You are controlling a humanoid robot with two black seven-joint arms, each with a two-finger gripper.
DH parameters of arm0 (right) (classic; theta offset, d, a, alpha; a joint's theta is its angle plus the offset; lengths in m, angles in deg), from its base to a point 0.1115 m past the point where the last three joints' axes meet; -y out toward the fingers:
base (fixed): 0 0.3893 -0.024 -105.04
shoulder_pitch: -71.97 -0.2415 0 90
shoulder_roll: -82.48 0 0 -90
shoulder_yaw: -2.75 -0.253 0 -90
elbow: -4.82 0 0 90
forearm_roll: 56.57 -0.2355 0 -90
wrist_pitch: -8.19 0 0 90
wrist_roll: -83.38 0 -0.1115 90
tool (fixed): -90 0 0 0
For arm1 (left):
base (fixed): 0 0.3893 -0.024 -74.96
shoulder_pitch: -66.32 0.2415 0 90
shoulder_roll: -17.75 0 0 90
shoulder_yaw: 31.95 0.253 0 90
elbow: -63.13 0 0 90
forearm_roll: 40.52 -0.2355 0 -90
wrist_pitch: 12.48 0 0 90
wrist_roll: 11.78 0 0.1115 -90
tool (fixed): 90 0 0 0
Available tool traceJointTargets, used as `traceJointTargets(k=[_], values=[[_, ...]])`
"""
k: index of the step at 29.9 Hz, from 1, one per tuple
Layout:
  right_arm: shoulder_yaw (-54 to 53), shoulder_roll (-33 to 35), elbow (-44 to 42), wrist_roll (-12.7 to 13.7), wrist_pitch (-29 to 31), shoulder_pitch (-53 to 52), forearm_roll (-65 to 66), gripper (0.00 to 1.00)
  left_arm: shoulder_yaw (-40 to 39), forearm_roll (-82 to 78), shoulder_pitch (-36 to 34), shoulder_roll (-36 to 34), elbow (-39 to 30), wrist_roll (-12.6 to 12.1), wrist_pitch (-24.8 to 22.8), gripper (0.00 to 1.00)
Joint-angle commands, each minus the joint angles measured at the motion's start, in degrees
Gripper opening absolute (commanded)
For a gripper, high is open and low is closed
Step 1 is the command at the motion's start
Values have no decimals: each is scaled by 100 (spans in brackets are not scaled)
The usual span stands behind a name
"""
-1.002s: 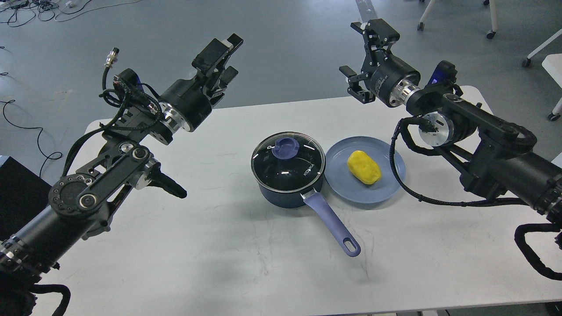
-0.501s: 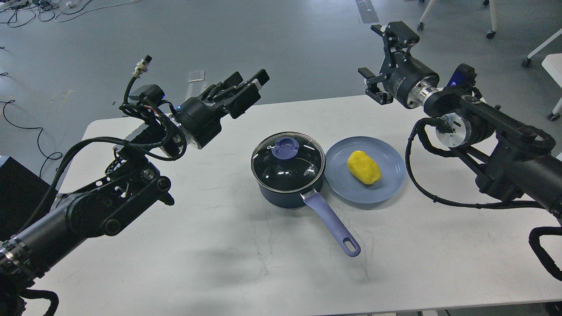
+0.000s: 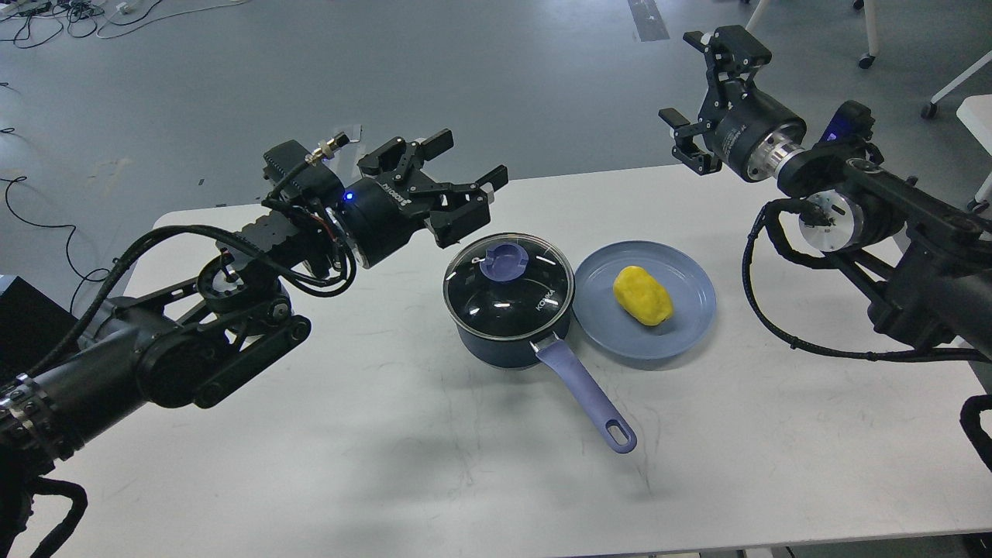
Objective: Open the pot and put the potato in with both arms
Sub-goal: 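Move the left gripper toward the blue knob of the glass lid, then grasp the blue lid knob with the left gripper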
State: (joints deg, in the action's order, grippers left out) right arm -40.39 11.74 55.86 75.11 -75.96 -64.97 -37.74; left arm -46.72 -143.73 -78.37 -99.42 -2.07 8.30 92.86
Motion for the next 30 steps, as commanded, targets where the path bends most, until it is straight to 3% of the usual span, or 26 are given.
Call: traceJointTargets(k=[1,9,15,21,30], values=[[-2,-1,-174,9,179,0,-11,100,158,-217,-24,19,52,-3,163,98],[-2,-1,-692,185,329,0,-160,100,387,-261,11,62,104,6,172,98],[33,7,-895,229,355,0,-160,100,589,-253,46,343,666,14,216,98],[16,60,-886,273,338,-53,-160,100,1089,-253,38,493,834,146,646,98],[42,130,-895,273,294,-35,-160,100,1152,-261,46,511,851,234,769,98]])
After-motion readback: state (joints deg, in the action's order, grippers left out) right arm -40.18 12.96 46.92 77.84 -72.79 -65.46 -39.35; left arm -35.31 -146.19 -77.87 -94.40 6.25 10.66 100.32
